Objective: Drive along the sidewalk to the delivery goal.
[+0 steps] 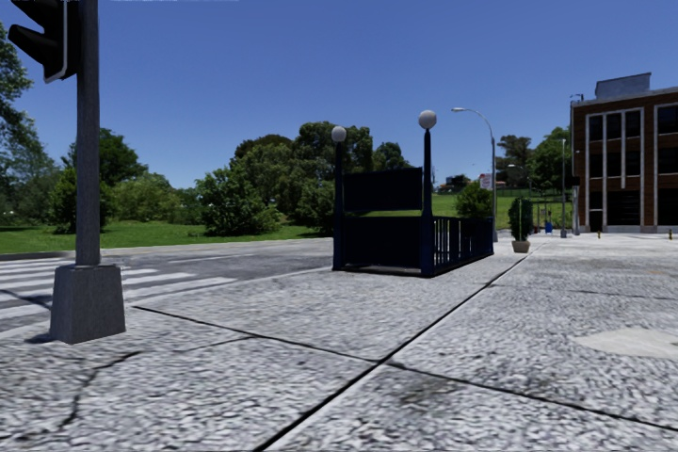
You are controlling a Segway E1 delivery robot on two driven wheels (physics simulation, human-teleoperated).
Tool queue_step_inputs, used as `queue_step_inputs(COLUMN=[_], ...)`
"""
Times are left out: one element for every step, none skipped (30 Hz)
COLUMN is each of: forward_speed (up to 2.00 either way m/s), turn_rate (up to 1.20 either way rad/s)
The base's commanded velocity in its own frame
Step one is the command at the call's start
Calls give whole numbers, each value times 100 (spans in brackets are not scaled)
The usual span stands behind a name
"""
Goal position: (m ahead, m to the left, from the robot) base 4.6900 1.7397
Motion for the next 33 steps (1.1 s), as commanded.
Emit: queue_step_inputs(forward_speed=[147,147,147,147,147,147,147,147,147,147,147,147,147,147,147,147,147,147,147,147,147,147,147,147,147,147,147,147,147,147,147,147,147], turn_rate=[33,33,33,33,34,34,34,34,34,34,34,34,34,34,34,34,34,34,34,34,34,34,34,34,34,34,34,32,27,26,25,25,25])
